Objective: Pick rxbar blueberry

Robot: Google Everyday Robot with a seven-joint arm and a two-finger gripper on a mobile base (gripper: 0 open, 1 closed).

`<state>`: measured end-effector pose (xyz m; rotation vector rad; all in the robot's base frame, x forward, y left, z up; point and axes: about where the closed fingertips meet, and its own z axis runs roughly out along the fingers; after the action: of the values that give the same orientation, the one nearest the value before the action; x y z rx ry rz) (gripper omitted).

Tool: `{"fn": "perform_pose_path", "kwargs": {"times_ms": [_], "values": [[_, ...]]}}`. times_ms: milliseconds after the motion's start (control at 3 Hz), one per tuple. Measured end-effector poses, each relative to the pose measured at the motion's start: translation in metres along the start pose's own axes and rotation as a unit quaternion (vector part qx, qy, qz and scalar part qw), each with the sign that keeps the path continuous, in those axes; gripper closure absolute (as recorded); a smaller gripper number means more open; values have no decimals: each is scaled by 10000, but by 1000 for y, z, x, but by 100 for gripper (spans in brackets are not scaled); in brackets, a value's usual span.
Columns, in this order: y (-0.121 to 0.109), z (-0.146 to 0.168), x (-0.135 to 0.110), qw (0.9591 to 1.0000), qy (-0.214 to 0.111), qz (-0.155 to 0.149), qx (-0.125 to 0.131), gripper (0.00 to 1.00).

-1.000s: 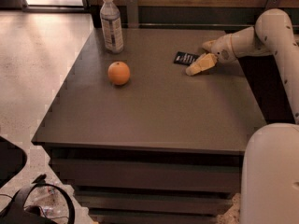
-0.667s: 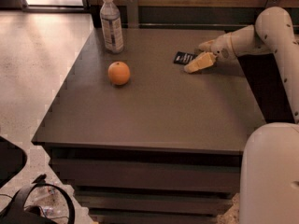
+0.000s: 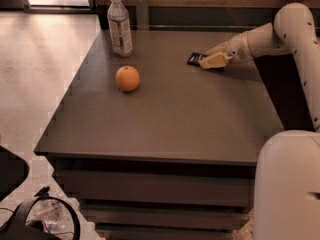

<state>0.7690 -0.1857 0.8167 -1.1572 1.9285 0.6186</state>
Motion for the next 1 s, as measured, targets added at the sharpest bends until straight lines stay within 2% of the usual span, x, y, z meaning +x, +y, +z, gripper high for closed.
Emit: {"fn": "perform_pose_path", "kwargs": {"times_ms": [1000], "values": [[0, 0, 0, 10000, 1, -1, 0, 100]]}}
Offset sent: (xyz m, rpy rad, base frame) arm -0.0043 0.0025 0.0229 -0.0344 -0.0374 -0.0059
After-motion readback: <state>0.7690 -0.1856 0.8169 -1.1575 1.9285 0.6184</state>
